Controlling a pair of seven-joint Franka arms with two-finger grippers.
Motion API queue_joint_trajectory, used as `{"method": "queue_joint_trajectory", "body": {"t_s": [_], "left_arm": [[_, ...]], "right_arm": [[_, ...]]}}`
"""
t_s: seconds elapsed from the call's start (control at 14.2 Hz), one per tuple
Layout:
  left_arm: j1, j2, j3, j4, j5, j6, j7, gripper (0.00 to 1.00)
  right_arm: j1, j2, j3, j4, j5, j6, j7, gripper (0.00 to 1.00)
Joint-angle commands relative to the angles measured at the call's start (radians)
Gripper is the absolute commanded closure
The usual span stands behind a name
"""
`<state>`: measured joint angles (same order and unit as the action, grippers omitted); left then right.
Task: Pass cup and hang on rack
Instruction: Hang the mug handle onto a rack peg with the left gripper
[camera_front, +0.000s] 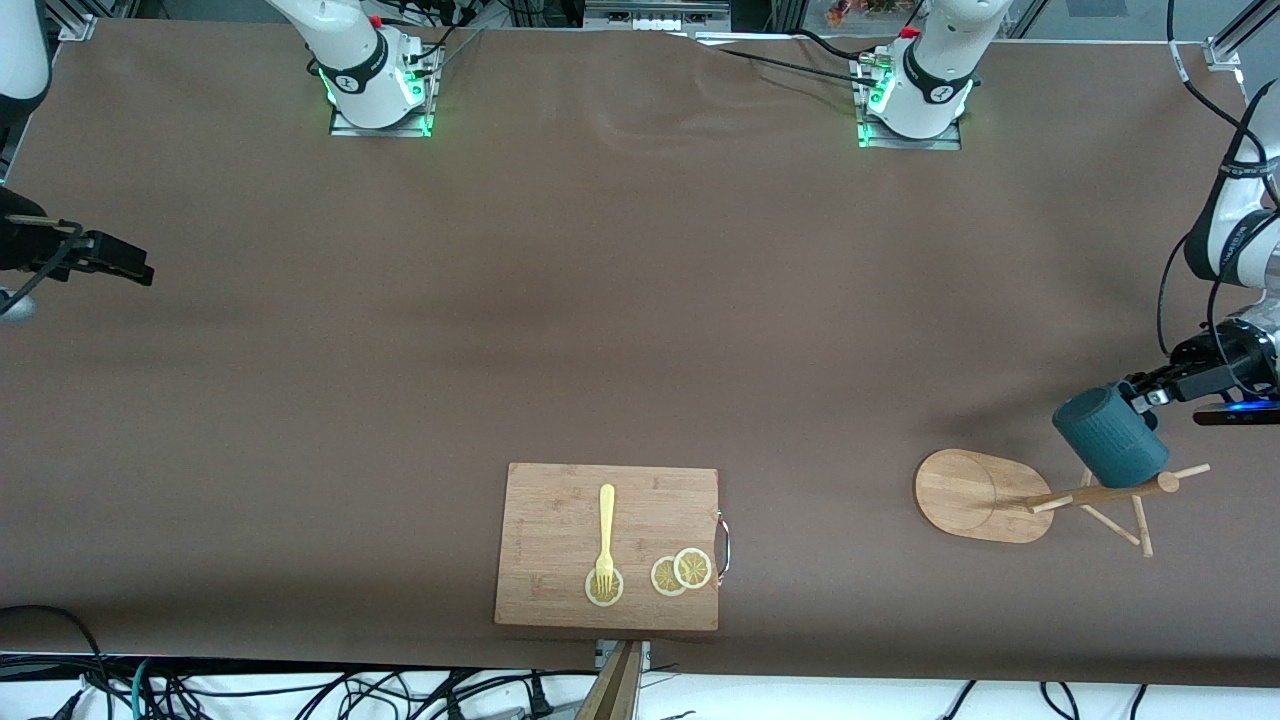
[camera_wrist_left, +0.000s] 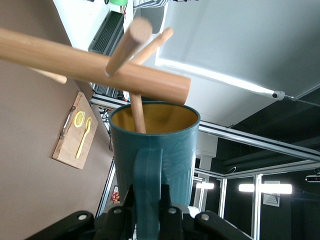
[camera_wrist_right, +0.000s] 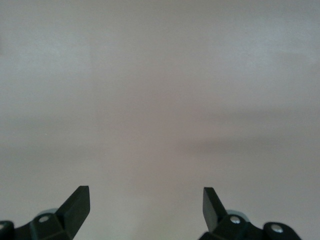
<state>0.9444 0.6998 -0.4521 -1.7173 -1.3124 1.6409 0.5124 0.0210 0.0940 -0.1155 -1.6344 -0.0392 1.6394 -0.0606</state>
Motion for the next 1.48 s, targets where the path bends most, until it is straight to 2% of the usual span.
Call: {"method": "queue_joint_trajectory", "body": {"t_s": [0.0,0.49,0.56,0.7,0.84,1.06,1.41], "left_arm": [[0.0,0.058,-0.008,0.05,0.032,-0.021,-0.023,1.0],[-0.015,0.11,-0.008,0.085,0.025,-0.021,-0.028,1.0],[-0.015,0.119,-0.008,0.085,0.025,-0.021,-0.025,1.0],[-0.01,0.135,-0.008,0.091,0.027,-0.021,-0.025,1.0],[-0.01,0.136,-0.007,0.107,0.027,-0.021,-0.028,1.0],[-0.009,0.158,-0.007,0.107,0.032,-0.021,-0.028,1.0],[-0.007,0.218,-0.005,0.14,0.033,-0.036,-0.026,1.0]], "right_arm": [[0.001,-0.008,-0.003,0.008,-0.002,-0.01,0.013,0.0],[0.002,-0.008,0.002,0.024,-0.041,-0.039,0.012,0.0],[0.005,-0.007,0.004,0.045,-0.047,-0.076,0.012,0.0],[0.008,0.003,0.002,0.157,-0.067,-0.218,0.002,0.0],[0.004,0.001,-0.004,0.228,-0.061,-0.243,0.008,0.0],[0.002,0.001,-0.003,0.223,-0.042,-0.233,0.005,0.0],[-0.003,0.003,-0.01,0.219,0.037,-0.224,0.005,0.0]]}}
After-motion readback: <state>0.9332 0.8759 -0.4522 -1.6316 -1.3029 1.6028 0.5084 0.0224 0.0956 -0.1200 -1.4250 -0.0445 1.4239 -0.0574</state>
